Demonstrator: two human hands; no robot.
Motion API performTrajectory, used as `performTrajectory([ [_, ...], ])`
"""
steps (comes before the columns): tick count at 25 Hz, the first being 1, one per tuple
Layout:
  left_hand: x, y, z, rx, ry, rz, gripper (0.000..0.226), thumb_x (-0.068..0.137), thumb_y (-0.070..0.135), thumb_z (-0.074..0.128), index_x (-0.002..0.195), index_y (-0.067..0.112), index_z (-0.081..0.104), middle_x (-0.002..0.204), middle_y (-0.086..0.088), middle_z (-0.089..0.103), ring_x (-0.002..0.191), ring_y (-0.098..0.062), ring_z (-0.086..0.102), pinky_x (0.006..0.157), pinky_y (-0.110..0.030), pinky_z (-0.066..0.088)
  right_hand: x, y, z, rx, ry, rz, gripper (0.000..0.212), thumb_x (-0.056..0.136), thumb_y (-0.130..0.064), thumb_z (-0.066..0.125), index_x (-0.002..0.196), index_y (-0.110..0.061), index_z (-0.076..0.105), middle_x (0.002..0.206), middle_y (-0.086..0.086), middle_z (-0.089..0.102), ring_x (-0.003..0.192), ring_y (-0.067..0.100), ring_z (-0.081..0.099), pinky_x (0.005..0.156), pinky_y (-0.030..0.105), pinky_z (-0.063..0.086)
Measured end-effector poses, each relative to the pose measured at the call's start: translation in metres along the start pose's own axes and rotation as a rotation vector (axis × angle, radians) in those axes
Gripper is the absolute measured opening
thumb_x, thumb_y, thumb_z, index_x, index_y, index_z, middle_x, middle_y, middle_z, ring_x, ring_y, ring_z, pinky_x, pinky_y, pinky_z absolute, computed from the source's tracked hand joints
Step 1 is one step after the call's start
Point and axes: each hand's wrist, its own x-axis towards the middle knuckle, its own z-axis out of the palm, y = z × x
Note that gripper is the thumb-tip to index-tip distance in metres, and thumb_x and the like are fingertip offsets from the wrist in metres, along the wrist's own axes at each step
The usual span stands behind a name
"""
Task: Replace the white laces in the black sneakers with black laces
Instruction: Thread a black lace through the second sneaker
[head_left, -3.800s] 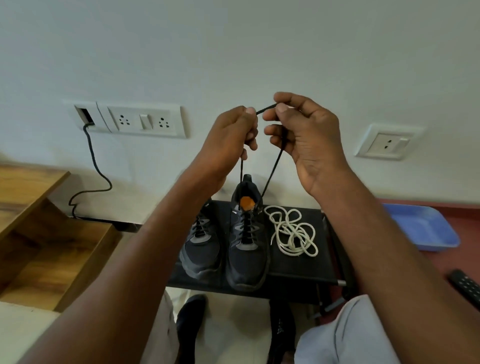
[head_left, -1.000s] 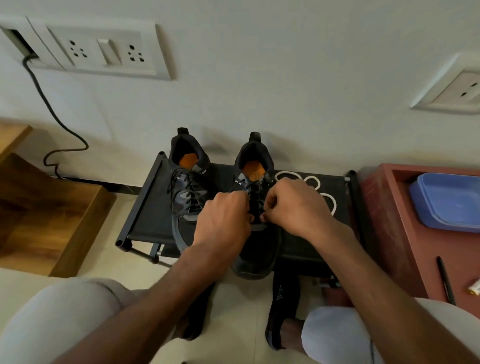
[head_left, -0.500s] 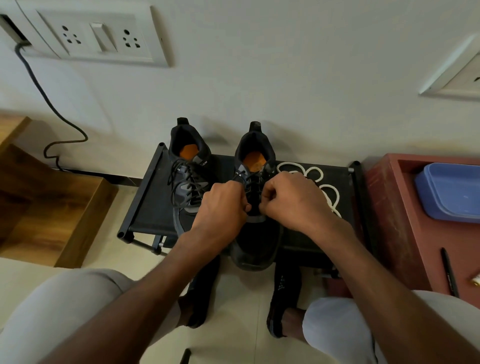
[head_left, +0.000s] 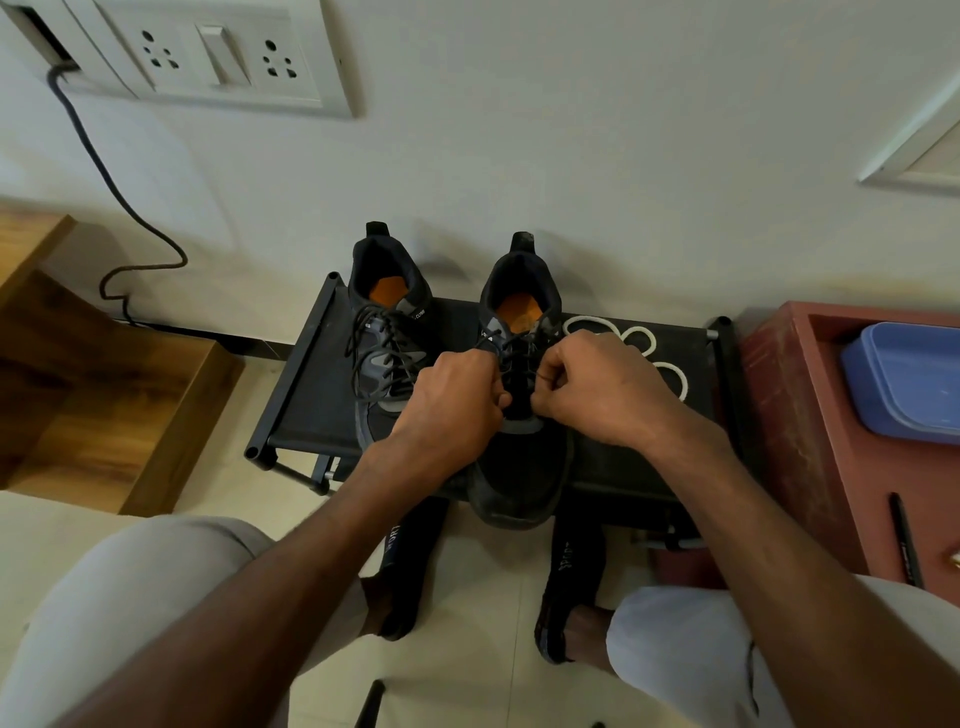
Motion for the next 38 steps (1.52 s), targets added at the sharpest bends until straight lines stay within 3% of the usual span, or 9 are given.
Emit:
performTrajectory([
  [6, 0.0, -0.003, -0.003, -0.05, 0.029, -0.012, 0.014, 0.091, 0.018, 0.078, 0.08, 0.015, 0.07, 0.077, 0.005, 0.068, 0.074, -0.007, 0.064, 0.063, -0.021, 0.048, 0.001, 0.005, -0.002, 0.04, -0.054, 0.028, 0.011, 0.082, -0.025, 0.086, 0.075, -0.027, 0.078, 0.077, -0.009, 0.074, 0.075, 0.011, 0.071, 0.073, 0.035, 0.061],
  [11, -0.002, -0.001, 0.001, 0.001, 0.007, 0.019, 0.013, 0.092, 0.007, 0.067, 0.083, 0.017, 0.063, 0.082, 0.005, 0.065, 0.076, -0.01, 0.061, 0.065, -0.024, 0.045, -0.001, 0.003, -0.002, 0.009, -0.032, -0.026, 0.008, 0.085, -0.023, 0.08, 0.079, -0.028, 0.077, 0.078, -0.01, 0.071, 0.074, 0.008, 0.067, 0.064, 0.024, 0.05],
  [20, -0.001, 0.0, -0.001, -0.026, 0.015, -0.009, 0.008, 0.095, 0.008, 0.059, 0.09, 0.014, 0.06, 0.085, 0.002, 0.063, 0.076, -0.015, 0.058, 0.058, -0.024, 0.037, -0.004, 0.001, 0.001, 0.051, -0.016, -0.034, 0.012, 0.088, -0.026, 0.073, 0.077, -0.025, 0.07, 0.072, -0.007, 0.066, 0.065, 0.006, 0.061, 0.053, 0.021, 0.036],
  [27, -0.001, 0.001, -0.004, -0.069, 0.006, -0.026, 0.02, 0.091, 0.031, 0.078, 0.082, 0.017, 0.067, 0.078, 0.003, 0.067, 0.071, -0.01, 0.064, 0.058, -0.024, 0.048, -0.002, 0.003, -0.006, 0.078, -0.066, -0.007, 0.011, 0.089, -0.02, 0.077, 0.081, -0.027, 0.075, 0.079, -0.009, 0.071, 0.075, 0.008, 0.068, 0.066, 0.025, 0.052],
  [30, -0.005, 0.003, 0.002, -0.021, 0.074, -0.012, 0.021, 0.092, 0.025, 0.077, 0.078, 0.017, 0.063, 0.078, 0.002, 0.065, 0.074, -0.013, 0.065, 0.067, -0.037, 0.059, -0.002, 0.003, -0.006, 0.084, -0.09, 0.023, 0.011, 0.083, -0.025, 0.085, 0.076, -0.027, 0.076, 0.078, -0.009, 0.071, 0.075, 0.006, 0.065, 0.06, 0.021, 0.044],
  [35, -0.007, 0.011, 0.009, 0.145, 0.071, 0.061, 0.021, 0.102, 0.024, 0.061, 0.09, 0.017, 0.046, 0.091, 0.003, 0.049, 0.079, -0.016, 0.051, 0.069, -0.032, 0.038, -0.002, 0.001, -0.002, 0.037, -0.033, -0.016, 0.011, 0.084, -0.022, 0.081, 0.076, -0.027, 0.077, 0.075, -0.011, 0.07, 0.073, 0.005, 0.064, 0.058, 0.021, 0.041],
  [38, -0.005, 0.01, 0.01, 0.181, 0.052, 0.069, 0.019, 0.104, 0.025, 0.057, 0.095, 0.019, 0.042, 0.092, 0.003, 0.045, 0.079, -0.015, 0.047, 0.072, -0.031, 0.035, -0.004, -0.001, 0.0, 0.093, 0.004, -0.013, 0.006, 0.083, -0.024, 0.079, 0.078, -0.026, 0.077, 0.072, -0.01, 0.07, 0.068, 0.005, 0.064, 0.058, 0.023, 0.043],
])
